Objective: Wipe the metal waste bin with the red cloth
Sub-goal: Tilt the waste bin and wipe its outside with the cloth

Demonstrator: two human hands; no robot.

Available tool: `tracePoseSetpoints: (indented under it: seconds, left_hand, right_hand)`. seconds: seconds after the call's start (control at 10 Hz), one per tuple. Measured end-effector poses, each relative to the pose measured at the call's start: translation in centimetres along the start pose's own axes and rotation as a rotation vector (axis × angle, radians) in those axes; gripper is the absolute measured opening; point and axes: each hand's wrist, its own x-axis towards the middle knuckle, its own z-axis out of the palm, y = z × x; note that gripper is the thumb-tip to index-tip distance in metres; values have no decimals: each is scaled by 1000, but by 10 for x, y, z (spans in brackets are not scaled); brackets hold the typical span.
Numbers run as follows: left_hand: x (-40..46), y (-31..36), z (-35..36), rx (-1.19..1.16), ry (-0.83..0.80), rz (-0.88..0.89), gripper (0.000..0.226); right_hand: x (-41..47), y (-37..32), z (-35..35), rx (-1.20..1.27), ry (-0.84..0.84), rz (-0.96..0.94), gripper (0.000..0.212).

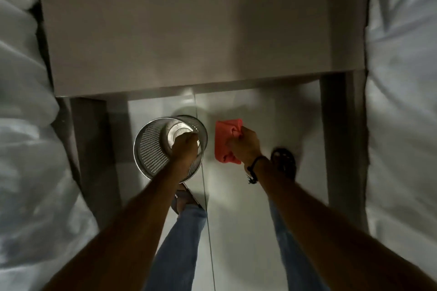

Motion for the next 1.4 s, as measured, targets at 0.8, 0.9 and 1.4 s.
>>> tracePoseSetpoints:
  seconds: [0.8,0.9,1.4]
  left_hand:
    - [-10,-80,-88,-455,-158,47,56]
    - [-4,-79,-90,-544,-239,13,42]
    - [-1,-68,-83,-677,-281,-86,67]
  right_hand:
    - [-12,13,87,-311,-18,-531,27]
    - [-15,15,100,-425,-48,-597,32]
    - [-11,-2,119,-609,-176,-866,46]
